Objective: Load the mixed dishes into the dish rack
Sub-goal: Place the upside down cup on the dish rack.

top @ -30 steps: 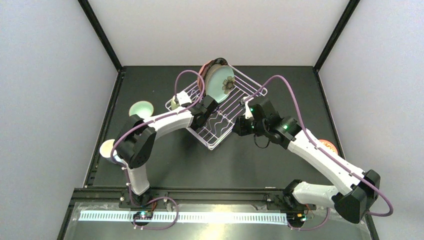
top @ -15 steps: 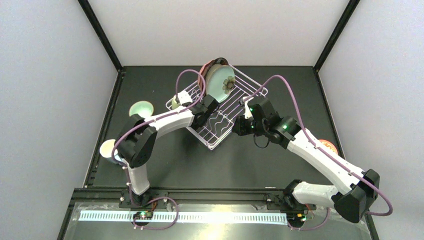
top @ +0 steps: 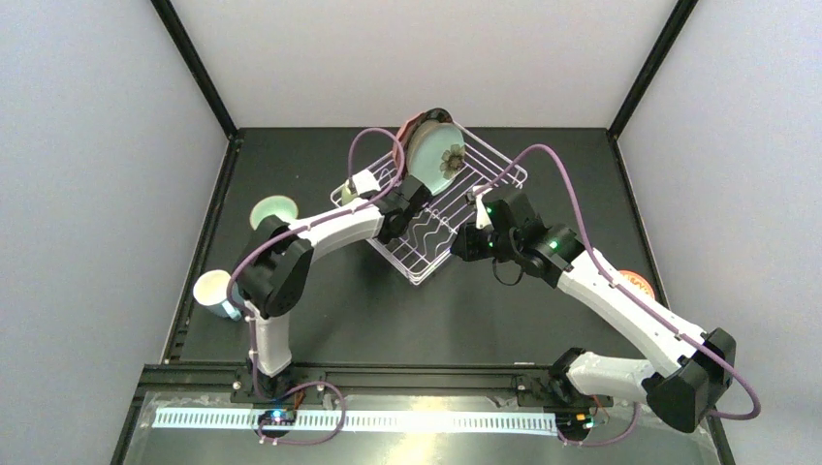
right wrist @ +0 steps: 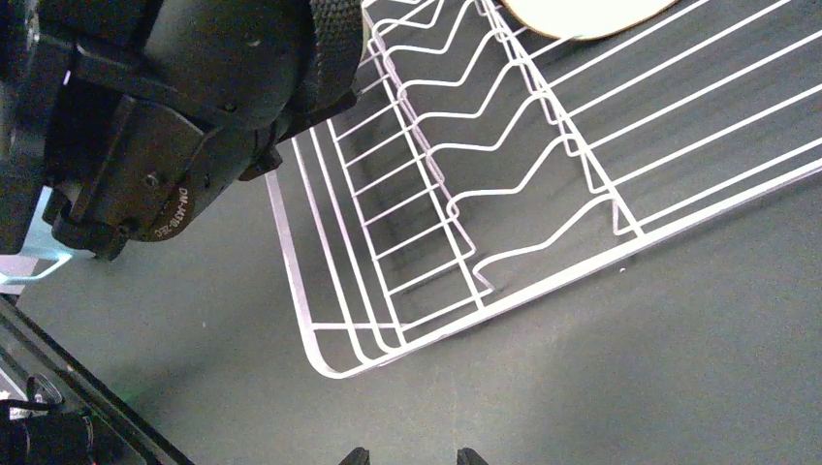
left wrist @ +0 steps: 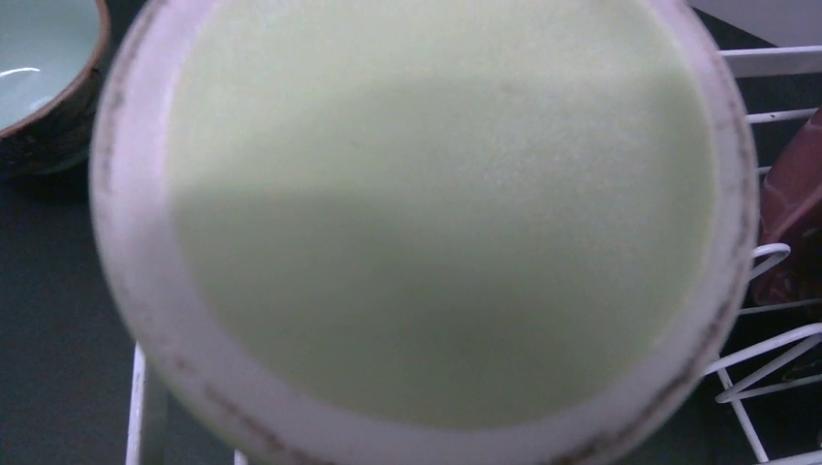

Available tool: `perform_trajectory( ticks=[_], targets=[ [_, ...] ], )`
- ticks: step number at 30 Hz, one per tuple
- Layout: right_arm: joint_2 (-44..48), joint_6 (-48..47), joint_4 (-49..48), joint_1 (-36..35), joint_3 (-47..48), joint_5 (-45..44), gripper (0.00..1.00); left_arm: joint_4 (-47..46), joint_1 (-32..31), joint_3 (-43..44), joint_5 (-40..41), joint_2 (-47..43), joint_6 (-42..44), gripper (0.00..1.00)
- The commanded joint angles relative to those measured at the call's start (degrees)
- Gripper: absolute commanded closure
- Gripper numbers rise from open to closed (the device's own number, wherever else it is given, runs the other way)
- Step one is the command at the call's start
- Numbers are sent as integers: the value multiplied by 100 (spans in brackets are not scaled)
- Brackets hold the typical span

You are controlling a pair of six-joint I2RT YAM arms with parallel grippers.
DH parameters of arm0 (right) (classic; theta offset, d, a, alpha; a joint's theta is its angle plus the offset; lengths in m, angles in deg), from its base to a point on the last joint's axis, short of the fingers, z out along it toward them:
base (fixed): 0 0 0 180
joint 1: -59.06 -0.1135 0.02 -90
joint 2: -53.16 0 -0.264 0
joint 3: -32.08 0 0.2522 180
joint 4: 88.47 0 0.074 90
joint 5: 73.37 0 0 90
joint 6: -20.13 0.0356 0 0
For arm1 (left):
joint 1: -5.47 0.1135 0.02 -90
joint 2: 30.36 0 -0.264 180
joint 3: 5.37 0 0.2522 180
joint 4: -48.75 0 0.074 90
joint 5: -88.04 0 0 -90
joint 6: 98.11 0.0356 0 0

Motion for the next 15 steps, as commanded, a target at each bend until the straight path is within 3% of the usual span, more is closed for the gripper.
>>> perform_trajectory(
  ticks=[1, 4, 6, 15],
  targets=[
    [58, -125, -121, 46, -50, -4, 49, -1401, -343, -197, -2700, 1127, -915, 75],
    [82, -125, -152, 45, -62, 16, 49, -1316, -367, -70, -2728, 1204, -990, 67],
    [138, -109, -180, 46, -109, 4, 49, -1267, -396, 26, -2784, 1286, -1118, 53],
    [249, -109, -185, 46, -178, -12, 49, -1095, -451, 152, -2719, 1332, -1309, 47]
  ],
)
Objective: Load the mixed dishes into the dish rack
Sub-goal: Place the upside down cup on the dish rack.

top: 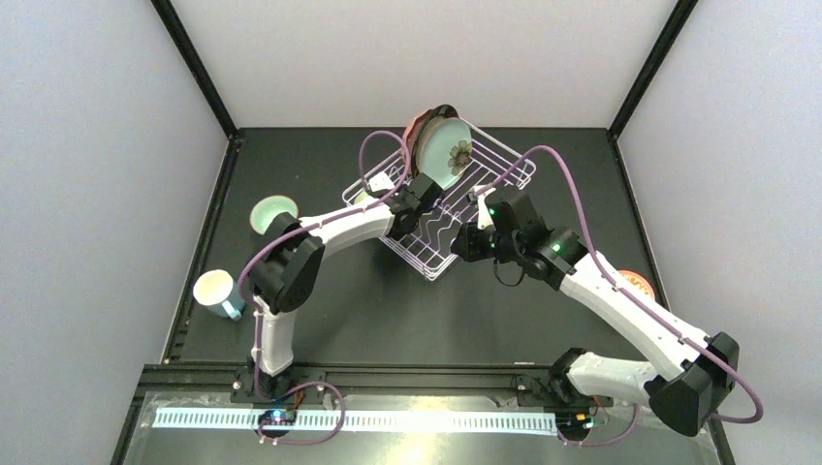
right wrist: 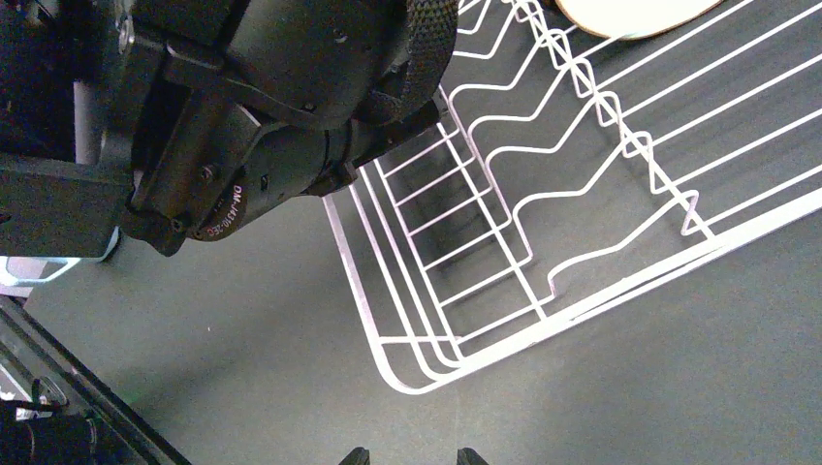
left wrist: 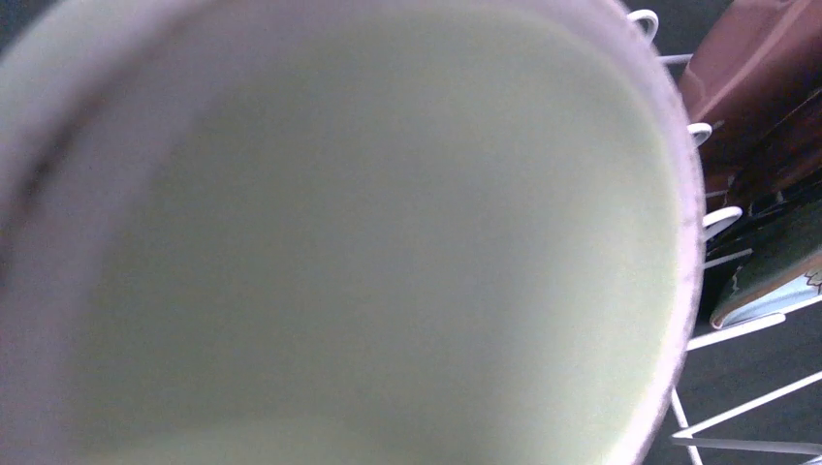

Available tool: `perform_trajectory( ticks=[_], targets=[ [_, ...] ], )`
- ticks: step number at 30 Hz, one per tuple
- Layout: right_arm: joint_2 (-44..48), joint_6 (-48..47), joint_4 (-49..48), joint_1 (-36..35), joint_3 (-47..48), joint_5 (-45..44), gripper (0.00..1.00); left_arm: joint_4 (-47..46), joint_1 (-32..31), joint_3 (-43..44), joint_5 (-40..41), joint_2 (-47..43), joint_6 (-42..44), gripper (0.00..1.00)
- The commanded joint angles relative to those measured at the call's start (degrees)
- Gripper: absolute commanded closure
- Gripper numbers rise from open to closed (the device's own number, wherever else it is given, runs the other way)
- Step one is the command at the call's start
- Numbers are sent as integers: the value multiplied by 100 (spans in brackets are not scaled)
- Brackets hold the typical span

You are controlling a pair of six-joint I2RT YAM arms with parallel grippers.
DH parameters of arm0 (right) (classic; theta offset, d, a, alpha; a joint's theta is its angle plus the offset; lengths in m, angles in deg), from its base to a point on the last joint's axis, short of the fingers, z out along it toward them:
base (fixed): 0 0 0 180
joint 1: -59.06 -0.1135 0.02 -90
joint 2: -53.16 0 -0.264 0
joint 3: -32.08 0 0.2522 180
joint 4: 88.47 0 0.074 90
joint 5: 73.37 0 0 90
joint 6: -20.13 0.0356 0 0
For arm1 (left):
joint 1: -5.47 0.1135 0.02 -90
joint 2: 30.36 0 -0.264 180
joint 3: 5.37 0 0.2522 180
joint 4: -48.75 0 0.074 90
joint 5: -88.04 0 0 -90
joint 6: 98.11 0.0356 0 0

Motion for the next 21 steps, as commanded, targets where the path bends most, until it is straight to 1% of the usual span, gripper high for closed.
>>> perform_trajectory(
  ticks=[1, 3, 6, 7, 21],
  targets=[
    [146, -64, -63, 46, -98, -12, 49, -730, -288, -354, -1472, 906, -920, 46],
    [155, -63, -59, 46, -98, -5, 49, -716, -289, -359, -1420, 855, -953, 46],
    [166, -63, -45, 46, -98, -5, 49, -681, -289, -357, -1307, 738, -970, 39],
    [173, -68, -50, 46, -98, -3, 49, -680, -289, -345, -1283, 706, -955, 38],
    [218, -37, 5, 46, 30, -7, 49, -184, -298, -95, -846, 223, -850, 37]
  ],
)
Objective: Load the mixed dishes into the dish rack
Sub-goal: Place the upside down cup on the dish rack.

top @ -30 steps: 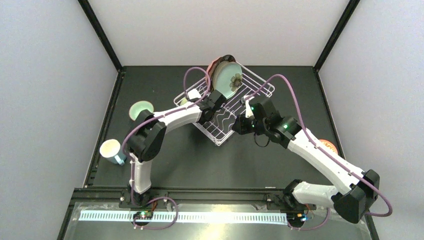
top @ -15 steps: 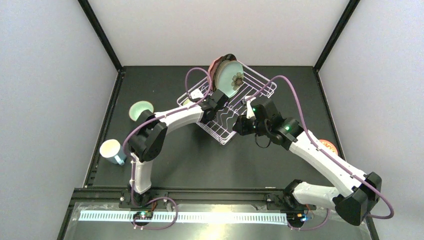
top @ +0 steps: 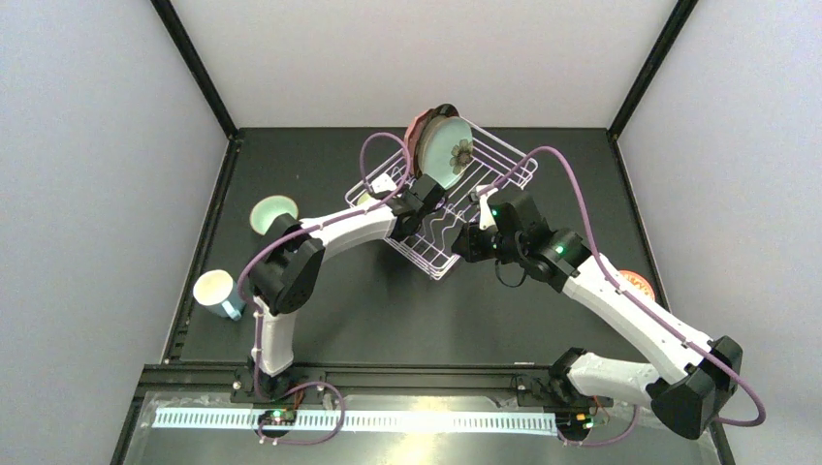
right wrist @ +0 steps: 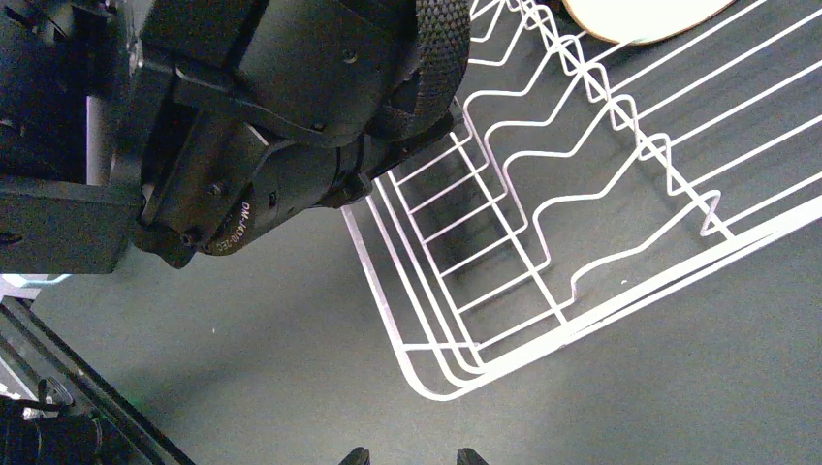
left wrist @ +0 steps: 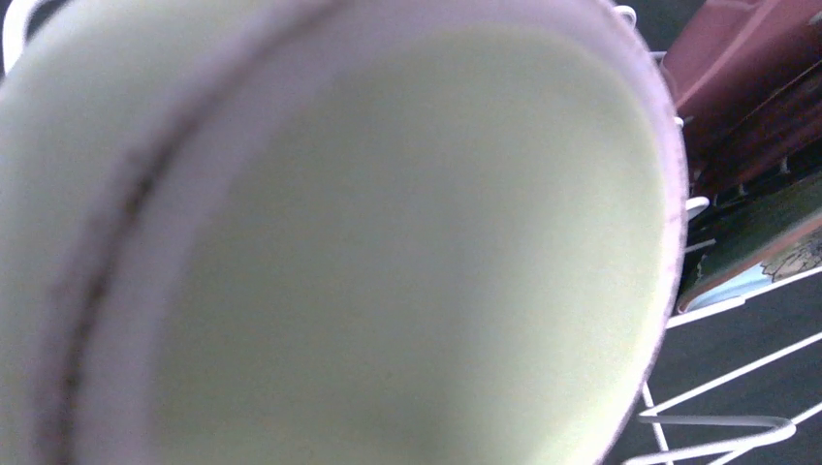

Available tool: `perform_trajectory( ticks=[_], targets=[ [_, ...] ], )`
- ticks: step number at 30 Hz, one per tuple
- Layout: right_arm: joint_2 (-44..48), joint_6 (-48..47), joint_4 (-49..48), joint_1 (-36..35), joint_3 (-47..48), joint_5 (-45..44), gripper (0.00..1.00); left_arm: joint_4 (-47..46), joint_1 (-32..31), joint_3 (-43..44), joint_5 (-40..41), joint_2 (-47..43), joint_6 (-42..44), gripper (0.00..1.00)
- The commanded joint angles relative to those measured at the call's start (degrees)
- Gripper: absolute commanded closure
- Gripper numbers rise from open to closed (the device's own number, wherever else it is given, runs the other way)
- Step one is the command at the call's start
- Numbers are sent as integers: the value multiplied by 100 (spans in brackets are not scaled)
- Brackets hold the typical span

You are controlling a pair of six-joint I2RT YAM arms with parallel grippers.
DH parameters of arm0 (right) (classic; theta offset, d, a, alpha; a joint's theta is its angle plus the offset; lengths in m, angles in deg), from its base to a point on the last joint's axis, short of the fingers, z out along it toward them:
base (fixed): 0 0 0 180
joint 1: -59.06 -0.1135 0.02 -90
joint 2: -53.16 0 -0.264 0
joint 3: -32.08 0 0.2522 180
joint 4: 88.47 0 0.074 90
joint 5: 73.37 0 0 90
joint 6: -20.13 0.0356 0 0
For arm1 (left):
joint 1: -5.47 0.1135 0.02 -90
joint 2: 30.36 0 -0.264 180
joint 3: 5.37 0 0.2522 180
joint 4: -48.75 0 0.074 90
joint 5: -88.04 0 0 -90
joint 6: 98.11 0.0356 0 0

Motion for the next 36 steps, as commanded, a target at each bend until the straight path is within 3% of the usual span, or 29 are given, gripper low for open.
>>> perform_trajectory(
  ticks=[1, 12, 22, 36],
  targets=[
    [102, -39, 15, 46, 64, -10, 49, -50, -202, -74, -780, 308, -495, 37],
    [135, -48, 43, 47, 101, -21, 49, 606, -198, 223, -137, 65, -295, 36],
    [208, -31, 52, 46, 45, 6, 49, 1202, -185, 827, 801, 81, 400, 35],
    [345, 12, 122, 46, -42, -5, 49, 1358, -125, 883, 1180, -114, 602, 34]
  ],
)
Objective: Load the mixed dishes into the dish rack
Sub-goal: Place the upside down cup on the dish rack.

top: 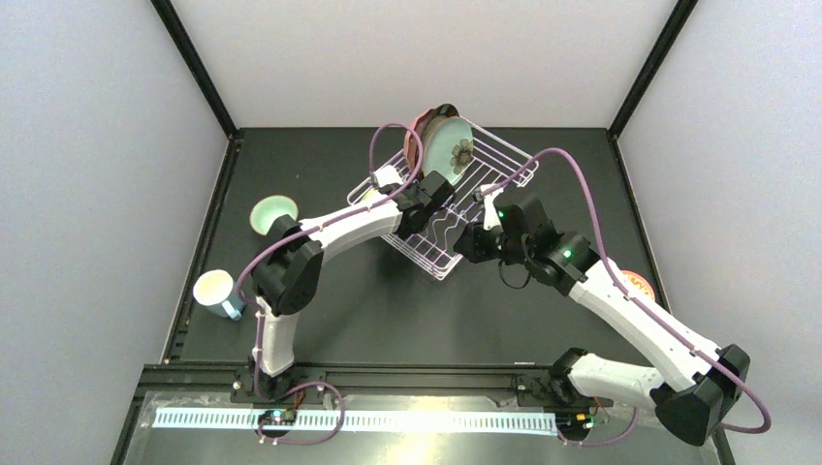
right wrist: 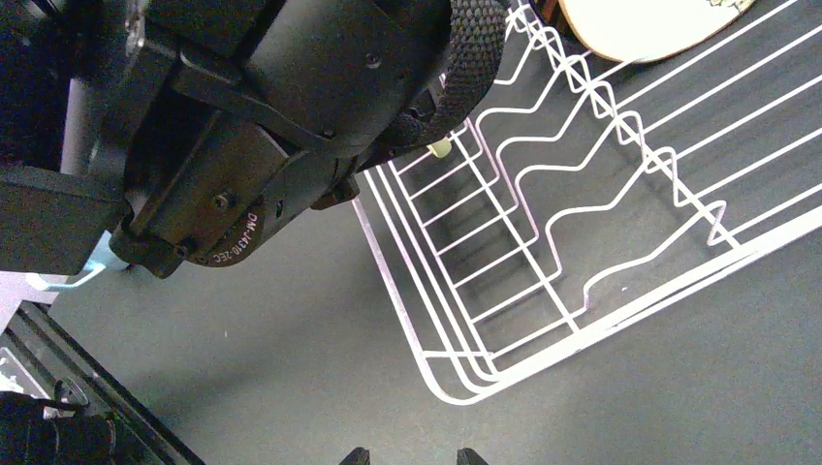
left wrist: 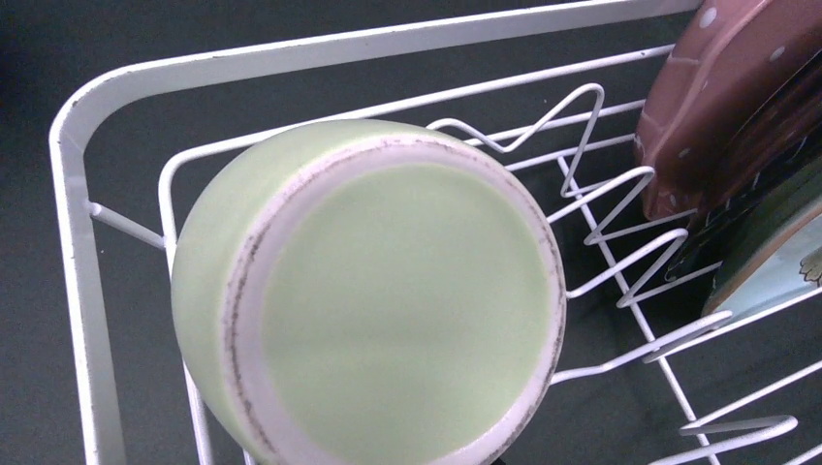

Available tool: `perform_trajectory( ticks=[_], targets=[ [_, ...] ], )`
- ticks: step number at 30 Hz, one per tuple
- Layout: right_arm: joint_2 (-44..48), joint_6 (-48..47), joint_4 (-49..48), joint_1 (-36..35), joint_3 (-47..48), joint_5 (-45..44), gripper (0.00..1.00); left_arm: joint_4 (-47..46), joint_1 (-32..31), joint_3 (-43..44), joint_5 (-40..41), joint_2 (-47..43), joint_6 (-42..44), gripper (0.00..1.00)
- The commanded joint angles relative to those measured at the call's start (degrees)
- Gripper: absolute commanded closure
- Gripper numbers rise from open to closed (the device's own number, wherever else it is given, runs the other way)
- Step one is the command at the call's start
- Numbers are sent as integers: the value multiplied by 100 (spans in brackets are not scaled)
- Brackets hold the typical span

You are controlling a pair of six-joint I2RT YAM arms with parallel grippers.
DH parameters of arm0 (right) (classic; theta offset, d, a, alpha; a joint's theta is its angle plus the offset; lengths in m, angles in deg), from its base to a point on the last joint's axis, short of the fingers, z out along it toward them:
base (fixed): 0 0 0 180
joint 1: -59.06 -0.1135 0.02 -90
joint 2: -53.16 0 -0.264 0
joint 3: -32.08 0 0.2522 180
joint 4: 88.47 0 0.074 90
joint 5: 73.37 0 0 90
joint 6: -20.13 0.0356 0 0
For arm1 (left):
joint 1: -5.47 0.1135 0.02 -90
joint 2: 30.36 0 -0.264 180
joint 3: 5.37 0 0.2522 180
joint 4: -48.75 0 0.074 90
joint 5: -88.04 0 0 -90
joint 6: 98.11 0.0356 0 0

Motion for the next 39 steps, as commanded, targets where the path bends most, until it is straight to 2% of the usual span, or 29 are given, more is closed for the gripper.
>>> perform_trajectory(
  ticks=[1, 16, 39],
  targets=[
    [159, 11, 109, 46, -52, -5, 49, 200, 34, 183, 386, -150, 146, 34],
    [333, 72, 168, 45, -153, 46, 49, 306, 124, 183, 699, -450, 217, 33],
    [384, 12, 180, 46, -137, 50, 49, 458, 133, -98, 523, -915, 15, 33]
  ],
)
